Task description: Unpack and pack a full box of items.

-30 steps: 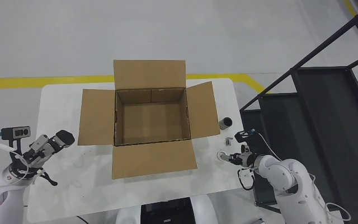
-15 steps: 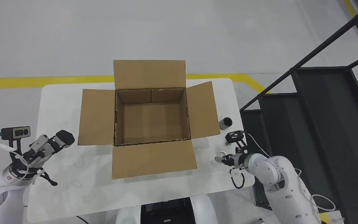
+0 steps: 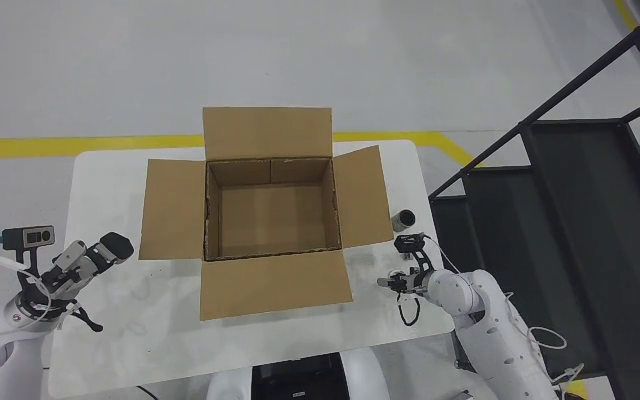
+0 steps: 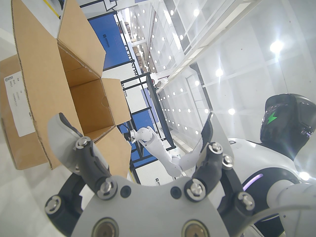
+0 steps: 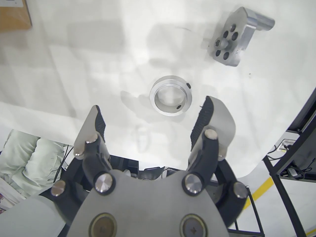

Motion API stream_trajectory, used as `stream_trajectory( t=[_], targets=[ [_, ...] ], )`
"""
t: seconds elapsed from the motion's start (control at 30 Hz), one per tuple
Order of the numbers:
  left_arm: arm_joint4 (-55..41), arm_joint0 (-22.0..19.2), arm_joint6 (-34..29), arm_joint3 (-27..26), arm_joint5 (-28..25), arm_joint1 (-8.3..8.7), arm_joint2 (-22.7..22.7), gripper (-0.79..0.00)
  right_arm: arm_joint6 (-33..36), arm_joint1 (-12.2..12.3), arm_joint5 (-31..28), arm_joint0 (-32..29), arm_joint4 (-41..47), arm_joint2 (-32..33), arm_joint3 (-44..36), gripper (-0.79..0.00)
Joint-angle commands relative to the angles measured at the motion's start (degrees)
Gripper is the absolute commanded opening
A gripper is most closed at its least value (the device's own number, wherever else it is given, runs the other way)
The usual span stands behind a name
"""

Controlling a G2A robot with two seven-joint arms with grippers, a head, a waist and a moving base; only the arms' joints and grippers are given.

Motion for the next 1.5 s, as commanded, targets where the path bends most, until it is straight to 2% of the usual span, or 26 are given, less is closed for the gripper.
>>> stream_trajectory(
  t=[0.0,0.3,0.5,0.6,1.0,1.07,1.1,1.33,1.47],
  targets=[
    [0.00,0.00,0.00,0.00,0.00,0.00,0.00,0.000,0.03,0.09,-0.08,-0.07,1.24,0.68,0.29,-0.283],
    [0.00,0.00,0.00,0.00,0.00,0.00,0.00,0.000,0.10,0.62,0.84,-0.63,3.82,3.56,1.70,-0.400],
    [0.00,0.00,0.00,0.00,0.00,0.00,0.00,0.000,-0.53,0.61,2.64,0.52,3.36,2.37,3.29,-0.440],
    [0.00,0.00,0.00,0.00,0.00,0.00,0.00,0.000,-0.64,0.60,2.80,1.42,3.91,1.79,4.71,-0.489],
    [0.00,0.00,0.00,0.00,0.00,0.00,0.00,0.000,-0.68,0.71,3.57,3.27,5.11,0.44,7.86,-0.551],
    [0.00,0.00,0.00,0.00,0.00,0.00,0.00,0.000,-0.74,0.75,3.61,3.47,5.04,0.20,8.05,-0.662],
    [0.00,0.00,0.00,0.00,0.00,0.00,0.00,0.000,-0.76,0.77,3.62,3.54,5.05,0.13,8.13,-0.782],
    [0.00,0.00,0.00,0.00,0.00,0.00,0.00,0.000,-0.82,1.20,3.41,2.56,5.17,1.41,5.69,-0.785],
    [0.00,0.00,0.00,0.00,0.00,0.00,0.00,0.000,-0.70,1.92,0.43,-1.20,8.17,6.45,0.68,-0.785]
  ],
)
